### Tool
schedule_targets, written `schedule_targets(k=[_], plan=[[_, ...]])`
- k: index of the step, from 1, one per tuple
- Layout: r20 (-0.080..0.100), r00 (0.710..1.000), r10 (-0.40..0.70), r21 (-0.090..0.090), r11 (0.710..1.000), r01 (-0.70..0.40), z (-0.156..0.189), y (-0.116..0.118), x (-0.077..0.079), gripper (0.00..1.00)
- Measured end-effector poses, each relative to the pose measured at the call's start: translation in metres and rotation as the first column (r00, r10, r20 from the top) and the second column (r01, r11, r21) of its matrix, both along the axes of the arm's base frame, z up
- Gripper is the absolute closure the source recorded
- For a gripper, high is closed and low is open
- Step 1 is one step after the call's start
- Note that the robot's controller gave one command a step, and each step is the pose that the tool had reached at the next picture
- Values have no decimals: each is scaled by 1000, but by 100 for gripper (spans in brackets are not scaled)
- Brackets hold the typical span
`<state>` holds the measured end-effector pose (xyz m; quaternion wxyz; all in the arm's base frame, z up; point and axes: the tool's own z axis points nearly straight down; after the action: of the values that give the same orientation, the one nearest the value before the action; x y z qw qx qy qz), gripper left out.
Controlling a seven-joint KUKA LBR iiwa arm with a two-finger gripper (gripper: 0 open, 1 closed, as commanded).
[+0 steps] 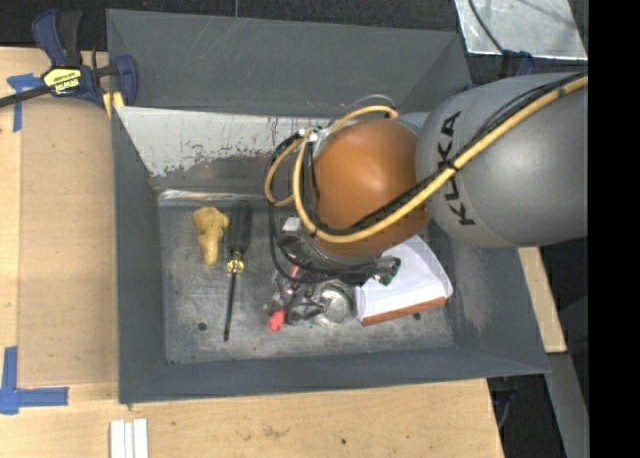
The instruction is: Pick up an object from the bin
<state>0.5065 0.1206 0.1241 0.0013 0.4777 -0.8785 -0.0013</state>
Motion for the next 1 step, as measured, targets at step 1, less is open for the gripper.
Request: schedule_targets(k=[1], plan=[[5,983,186,1,983,-186,45,23,45,100]])
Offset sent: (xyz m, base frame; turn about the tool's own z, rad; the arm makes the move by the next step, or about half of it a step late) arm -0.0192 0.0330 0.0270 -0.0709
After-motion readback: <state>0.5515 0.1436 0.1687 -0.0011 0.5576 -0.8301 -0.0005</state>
